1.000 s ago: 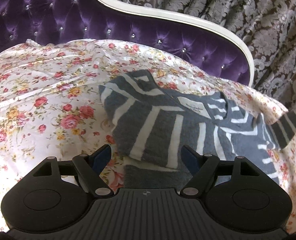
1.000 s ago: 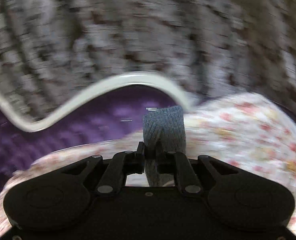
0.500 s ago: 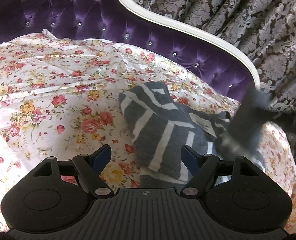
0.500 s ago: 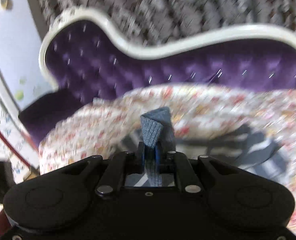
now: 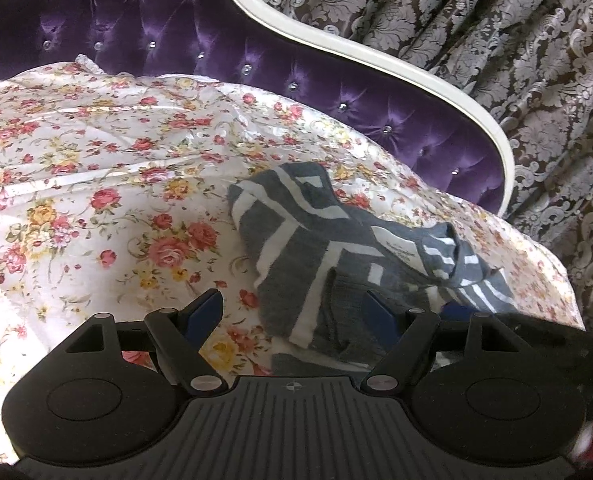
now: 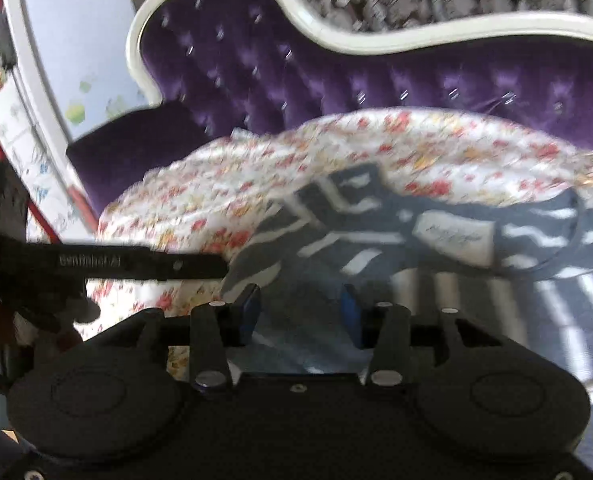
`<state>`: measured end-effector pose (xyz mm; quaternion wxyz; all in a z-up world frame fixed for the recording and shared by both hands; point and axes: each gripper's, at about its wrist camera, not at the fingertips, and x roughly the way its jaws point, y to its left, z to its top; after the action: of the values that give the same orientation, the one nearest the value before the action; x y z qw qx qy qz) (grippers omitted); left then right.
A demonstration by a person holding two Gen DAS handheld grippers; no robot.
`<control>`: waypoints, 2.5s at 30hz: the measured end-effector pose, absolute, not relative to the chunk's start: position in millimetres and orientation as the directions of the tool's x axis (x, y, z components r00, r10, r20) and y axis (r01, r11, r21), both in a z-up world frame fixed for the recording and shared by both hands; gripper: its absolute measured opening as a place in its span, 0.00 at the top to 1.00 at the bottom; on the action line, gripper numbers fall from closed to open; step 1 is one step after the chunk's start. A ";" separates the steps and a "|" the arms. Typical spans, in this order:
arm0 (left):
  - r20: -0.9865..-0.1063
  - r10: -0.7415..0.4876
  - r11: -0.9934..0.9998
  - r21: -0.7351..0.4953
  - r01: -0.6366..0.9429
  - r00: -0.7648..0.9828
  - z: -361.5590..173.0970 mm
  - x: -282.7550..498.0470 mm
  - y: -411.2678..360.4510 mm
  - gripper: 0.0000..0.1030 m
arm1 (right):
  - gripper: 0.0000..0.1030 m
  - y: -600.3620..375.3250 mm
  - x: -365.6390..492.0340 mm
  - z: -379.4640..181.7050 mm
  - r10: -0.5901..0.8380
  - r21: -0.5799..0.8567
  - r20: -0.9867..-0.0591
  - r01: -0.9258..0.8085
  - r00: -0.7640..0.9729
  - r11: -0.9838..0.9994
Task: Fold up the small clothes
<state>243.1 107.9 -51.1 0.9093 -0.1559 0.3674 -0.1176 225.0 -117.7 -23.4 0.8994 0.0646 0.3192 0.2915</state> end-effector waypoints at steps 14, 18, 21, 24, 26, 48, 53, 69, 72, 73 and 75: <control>-0.627 -0.385 0.922 -0.298 0.248 0.678 -51.7 256.4 62.9 0.27 | 0.47 -262.9 258.3 -20.5 0.242 0.306 -0.527 -0.084 0.815 0.948; -0.670 -0.389 0.921 -0.294 0.256 0.632 -59.4 276.4 54.0 0.29 | 0.47 -277.8 265.3 -16.0 0.120 0.210 -0.537 -0.006 0.835 0.978; -0.689 -0.401 0.916 -0.312 0.252 0.604 -64.8 285.6 51.8 0.42 | 0.47 -284.5 264.6 -13.2 0.082 0.190 -0.528 0.023 0.845 0.981; -0.694 -0.421 0.906 -0.344 0.245 0.584 -67.8 291.0 50.1 0.62 | 0.47 -293.6 268.0 -15.1 0.097 0.247 -0.532 0.045 0.841 0.968; -0.687 -0.435 0.899 -0.362 0.245 0.582 -68.3 292.3 47.9 0.81 | 0.47 -300.2 267.3 -15.9 0.113 0.285 -0.536 0.054 0.836 0.957; -0.655 -0.290 0.921 -0.388 0.018 0.698 -70.1 280.8 69.6 0.92 | 0.47 -315.3 279.3 -44.1 0.110 0.278 -0.688 0.121 0.718 0.953; -0.648 -0.259 0.926 -0.379 -0.007 0.716 -68.7 278.5 70.7 0.92 | 0.47 -309.6 282.1 -51.8 0.124 0.265 -0.722 0.107 0.681 0.958; -0.687 -0.276 0.939 -0.343 0.035 0.672 -77.2 284.3 69.3 0.80 | 0.47 -310.6 276.6 -43.7 0.081 0.251 -0.653 0.115 0.753 0.961; -0.682 -0.284 0.940 -0.337 0.054 0.674 -77.1 283.4 66.8 0.74 | 0.47 -297.4 285.1 -51.0 0.086 0.221 -0.661 0.084 0.745 0.972; -0.682 -0.285 0.942 -0.330 0.065 0.673 -76.7 283.4 65.1 0.73 | 0.47 -293.5 288.6 -54.7 0.085 0.207 -0.672 0.077 0.736 0.975; -0.682 -0.289 0.944 -0.321 0.080 0.672 -75.7 283.1 63.3 0.67 | 0.47 -288.3 293.8 -65.3 0.045 0.152 -0.706 0.089 0.707 0.984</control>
<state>283.1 63.3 -75.7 0.9045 -0.1331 0.3921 -0.1020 293.8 -288.3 -65.3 0.9196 0.0876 0.3828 -0.0122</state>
